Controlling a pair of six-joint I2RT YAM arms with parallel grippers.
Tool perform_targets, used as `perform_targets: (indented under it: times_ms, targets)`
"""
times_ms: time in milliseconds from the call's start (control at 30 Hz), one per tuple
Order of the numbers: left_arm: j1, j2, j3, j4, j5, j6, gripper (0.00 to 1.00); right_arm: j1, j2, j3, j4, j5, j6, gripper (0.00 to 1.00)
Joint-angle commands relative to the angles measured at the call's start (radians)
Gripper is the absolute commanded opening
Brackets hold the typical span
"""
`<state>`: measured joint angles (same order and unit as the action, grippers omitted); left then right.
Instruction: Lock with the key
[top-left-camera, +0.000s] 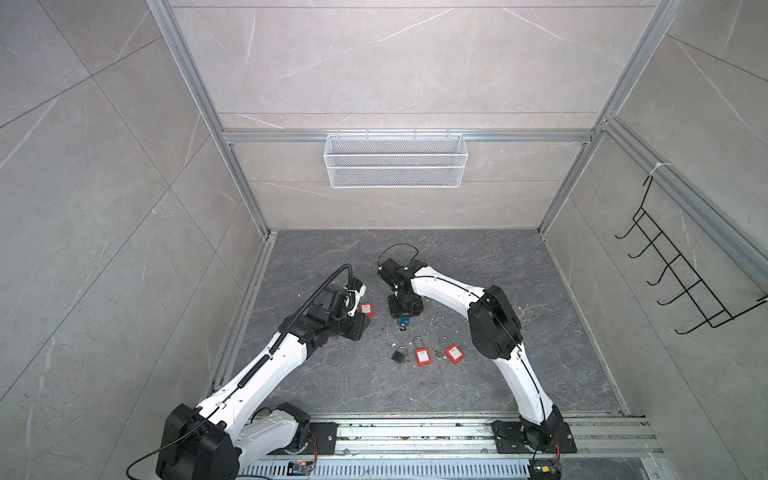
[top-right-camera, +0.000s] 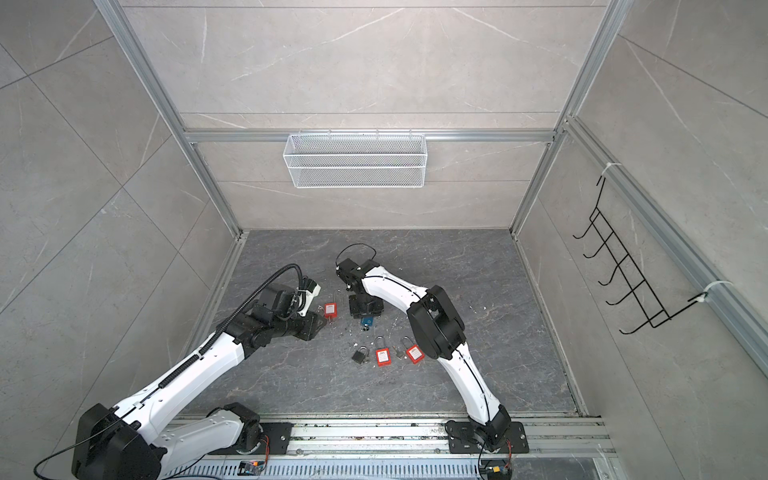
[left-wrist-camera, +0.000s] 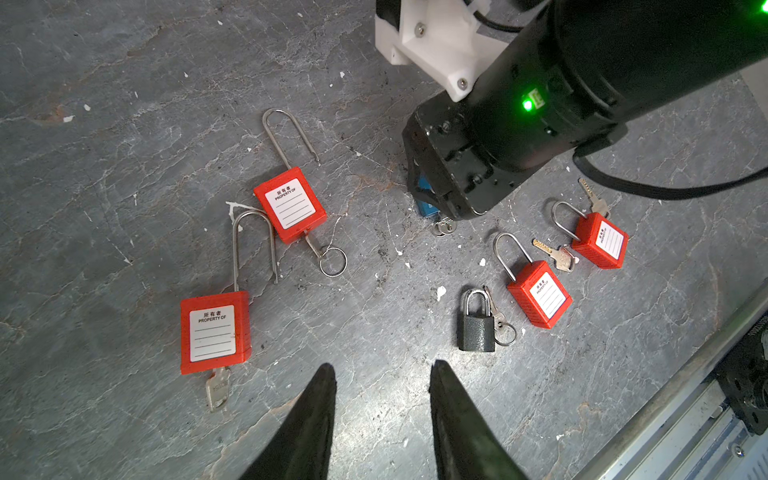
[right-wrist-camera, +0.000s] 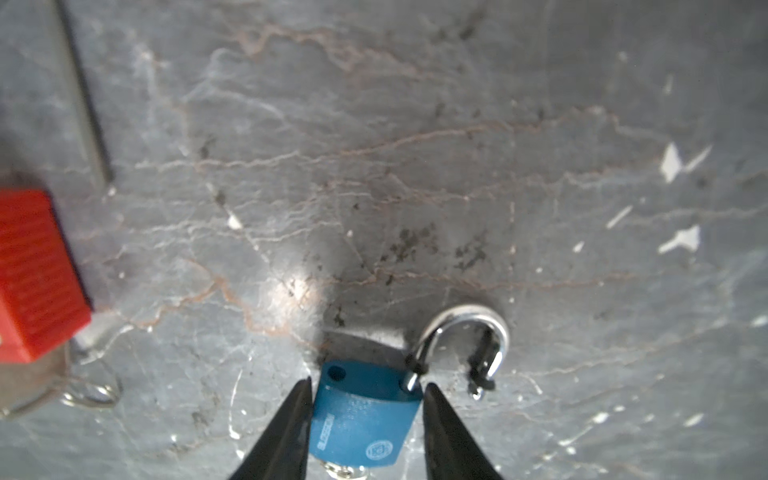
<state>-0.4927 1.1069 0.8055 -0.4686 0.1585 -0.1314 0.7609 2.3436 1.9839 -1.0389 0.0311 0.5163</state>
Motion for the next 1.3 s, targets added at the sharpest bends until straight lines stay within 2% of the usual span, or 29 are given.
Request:
perform_targets:
  times_ms: [0,133,333,433,533,867,1267]
  targets:
    - [0.004,-0.024,0.000,-0.002,-0.004,0.014,0.41,0.014,0.014,0.026,-0.047,0.056,-0.162,0.42]
    - [0.004,-0.023,0.001,-0.002,-0.001,0.011,0.41,0.014,-0.042,-0.007,-0.006,0.063,-0.150,0.51]
    - [0.004,-0.018,0.003,-0.003,0.004,0.012,0.41,0.016,-0.114,-0.066,0.025,0.053,-0.020,0.56]
    - [0.003,-0.019,0.004,-0.001,0.005,0.011,0.41,0.017,-0.122,-0.109,0.051,0.003,0.031,0.56]
    - [0.004,-0.020,0.004,-0.002,0.008,0.011,0.41,0.017,-0.111,-0.128,0.053,0.001,0.058,0.56]
    - [0.004,-0.025,0.003,-0.005,0.004,0.012,0.41,0.017,-0.072,-0.155,0.075,-0.023,0.063,0.51]
    - [0.004,-0.015,0.004,-0.009,0.002,0.015,0.41,0.017,-0.042,-0.156,0.050,-0.026,0.055,0.52]
